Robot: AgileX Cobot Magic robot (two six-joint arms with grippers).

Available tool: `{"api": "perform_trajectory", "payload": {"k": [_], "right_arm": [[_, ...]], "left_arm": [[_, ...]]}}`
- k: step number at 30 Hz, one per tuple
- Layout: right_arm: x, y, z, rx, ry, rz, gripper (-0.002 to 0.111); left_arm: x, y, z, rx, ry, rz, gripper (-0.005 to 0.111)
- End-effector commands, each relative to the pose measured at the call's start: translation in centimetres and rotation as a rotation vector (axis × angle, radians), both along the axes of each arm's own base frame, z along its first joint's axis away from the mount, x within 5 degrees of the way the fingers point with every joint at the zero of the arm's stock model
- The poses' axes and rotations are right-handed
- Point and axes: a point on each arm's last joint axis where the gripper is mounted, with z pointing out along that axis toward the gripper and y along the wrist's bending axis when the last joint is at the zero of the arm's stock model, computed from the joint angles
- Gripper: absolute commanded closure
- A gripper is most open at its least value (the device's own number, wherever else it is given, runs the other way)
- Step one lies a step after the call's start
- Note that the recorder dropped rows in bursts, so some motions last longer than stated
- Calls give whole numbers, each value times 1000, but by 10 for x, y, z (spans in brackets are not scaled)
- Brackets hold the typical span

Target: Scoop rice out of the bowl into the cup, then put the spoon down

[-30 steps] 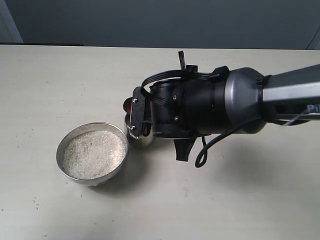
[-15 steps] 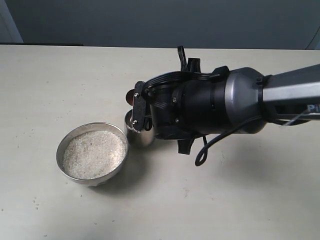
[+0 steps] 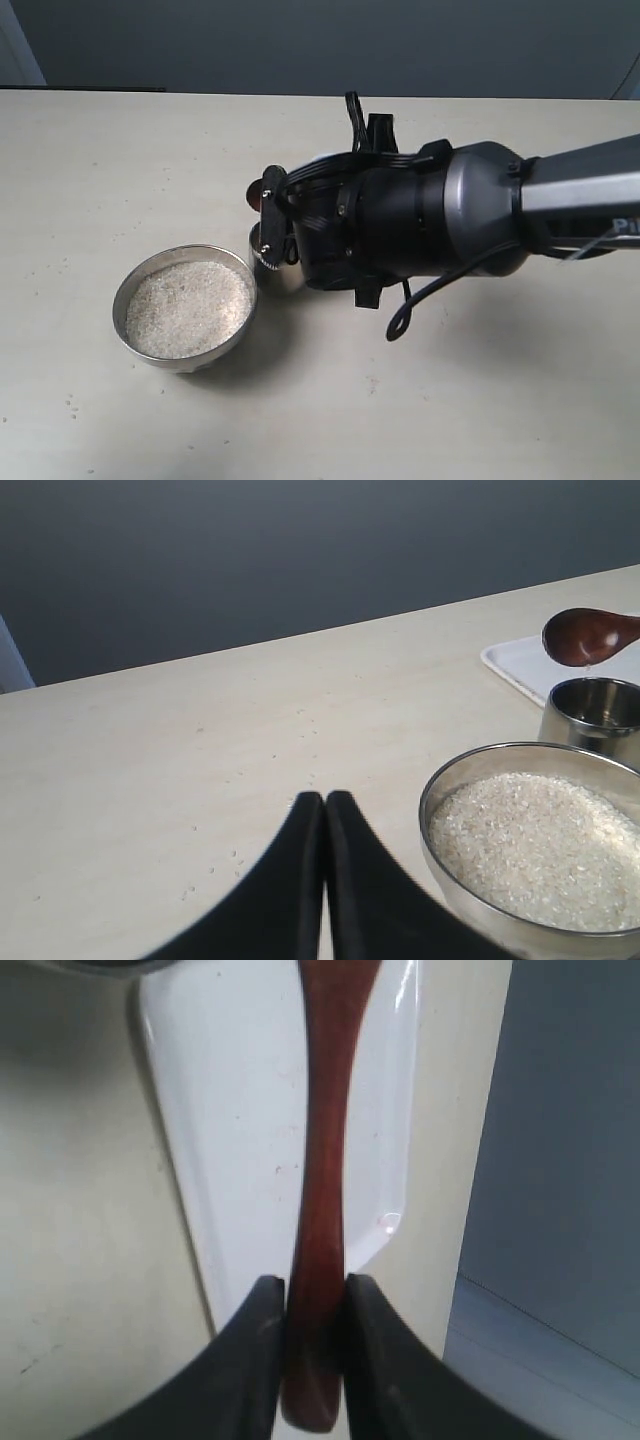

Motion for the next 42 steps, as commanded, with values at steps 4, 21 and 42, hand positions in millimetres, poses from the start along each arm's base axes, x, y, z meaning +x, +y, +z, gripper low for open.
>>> {"api": "perform_trajectory", "payload": {"k": [4, 21, 42], "right_arm": [[-4, -11, -13, -62, -6, 3, 109], [1, -19, -6, 153, 11, -133, 109], [109, -123, -51, 561, 371, -481, 109]], "left_arm": [[0, 0, 2, -8, -20, 1, 106], [0, 0, 2, -8, -20, 1, 106], [0, 0, 2, -8, -20, 1, 106]]}}
